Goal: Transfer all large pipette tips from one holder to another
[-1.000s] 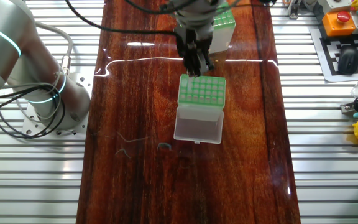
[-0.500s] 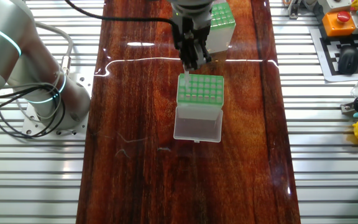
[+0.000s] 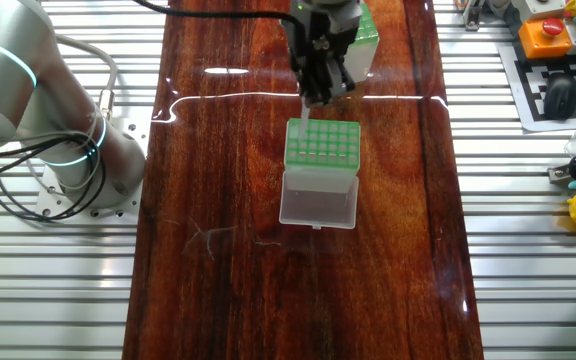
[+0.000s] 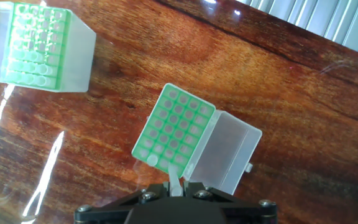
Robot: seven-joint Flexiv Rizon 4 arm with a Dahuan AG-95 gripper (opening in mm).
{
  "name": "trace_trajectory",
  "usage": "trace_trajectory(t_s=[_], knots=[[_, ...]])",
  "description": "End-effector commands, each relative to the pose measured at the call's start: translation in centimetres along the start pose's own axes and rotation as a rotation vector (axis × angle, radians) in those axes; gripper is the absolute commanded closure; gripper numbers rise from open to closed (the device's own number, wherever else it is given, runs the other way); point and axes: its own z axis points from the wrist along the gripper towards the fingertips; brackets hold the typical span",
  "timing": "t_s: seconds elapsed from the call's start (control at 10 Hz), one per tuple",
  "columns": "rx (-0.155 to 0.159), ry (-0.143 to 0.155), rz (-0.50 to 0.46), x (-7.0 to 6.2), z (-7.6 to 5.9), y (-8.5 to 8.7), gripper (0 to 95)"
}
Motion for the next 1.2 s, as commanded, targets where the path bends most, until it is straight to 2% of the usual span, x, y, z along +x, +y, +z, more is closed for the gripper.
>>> trace_trajectory(t_s=[0.1,0.4,0.6,0.7,0.9,1.0,1.1,1.2], knots=[[0.014,0.006,-0.02,0.4,0.1,0.1,95.0],[0.011,-0.004,-0.054,0.4,0.1,0.1,95.0],[0.008,0.003,-0.051,0.4,0.1,0.1,95.0],[0.01,0.015,-0.039,-0.7,-0.2,1.5,95.0],[0.01,0.019,-0.012,-2.2,-0.2,3.7,95.0],[0.011,0.016,0.038,-4.1,-0.3,6.4,95.0],[0.017,0.017,0.071,-5.2,-0.3,7.9,95.0],[0.02,0.015,0.088,-5.6,-0.2,8.6,95.0]])
